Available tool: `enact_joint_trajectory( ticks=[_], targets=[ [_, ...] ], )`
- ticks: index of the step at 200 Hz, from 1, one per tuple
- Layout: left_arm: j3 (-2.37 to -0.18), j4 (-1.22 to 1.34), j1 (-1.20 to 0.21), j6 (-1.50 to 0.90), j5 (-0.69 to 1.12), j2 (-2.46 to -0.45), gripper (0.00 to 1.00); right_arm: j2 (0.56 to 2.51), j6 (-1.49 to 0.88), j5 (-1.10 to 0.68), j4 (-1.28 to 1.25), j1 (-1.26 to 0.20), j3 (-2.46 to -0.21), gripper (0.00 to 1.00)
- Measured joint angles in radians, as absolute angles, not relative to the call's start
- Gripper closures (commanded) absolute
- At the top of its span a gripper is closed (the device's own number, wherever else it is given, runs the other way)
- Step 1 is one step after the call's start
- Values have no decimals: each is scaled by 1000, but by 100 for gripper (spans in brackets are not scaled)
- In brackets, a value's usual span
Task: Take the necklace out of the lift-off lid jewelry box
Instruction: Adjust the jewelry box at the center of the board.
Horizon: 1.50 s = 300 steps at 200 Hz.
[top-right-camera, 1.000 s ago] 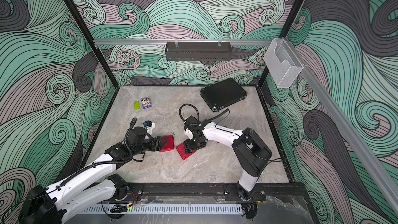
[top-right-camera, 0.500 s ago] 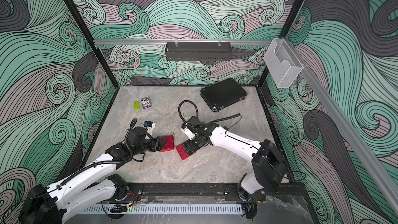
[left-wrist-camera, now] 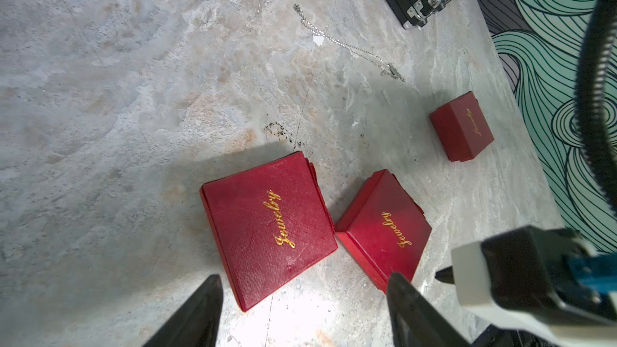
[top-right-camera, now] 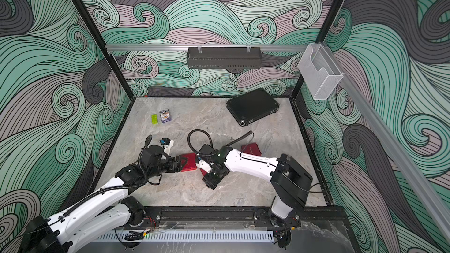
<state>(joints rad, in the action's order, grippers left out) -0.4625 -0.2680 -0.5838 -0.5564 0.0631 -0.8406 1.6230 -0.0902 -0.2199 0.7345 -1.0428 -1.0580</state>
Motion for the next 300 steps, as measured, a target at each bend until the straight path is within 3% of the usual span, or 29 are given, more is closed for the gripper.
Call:
enact_joint_trajectory(
  ticks=[44, 112, 162, 182, 224, 300],
  targets=[
    [-431, -274, -583, -558, 29, -772, 24, 1678, -146, -221, 653, -1066, -1045, 69],
    [-396, -297, -584, -562, -35, -662, 24, 1808, -183, -156, 546, -1058, -1147, 72],
    [-371, -312, -583, -571, -41, -626, 24, 1831, -171, -149, 508, -958, -1195, 70],
    [-370, -314, -583, -572, -41, -624, 24, 1840, -148, -154, 515, -909, -1229, 63],
    [-370, -315, -583, -572, -40, -624, 24, 1850, -22, -162, 602, -872, -1342, 1],
    [-370, -313, -583, -557, -4, -646, 24, 1852, 170, -14, 728, -830, -1372, 0]
  ],
)
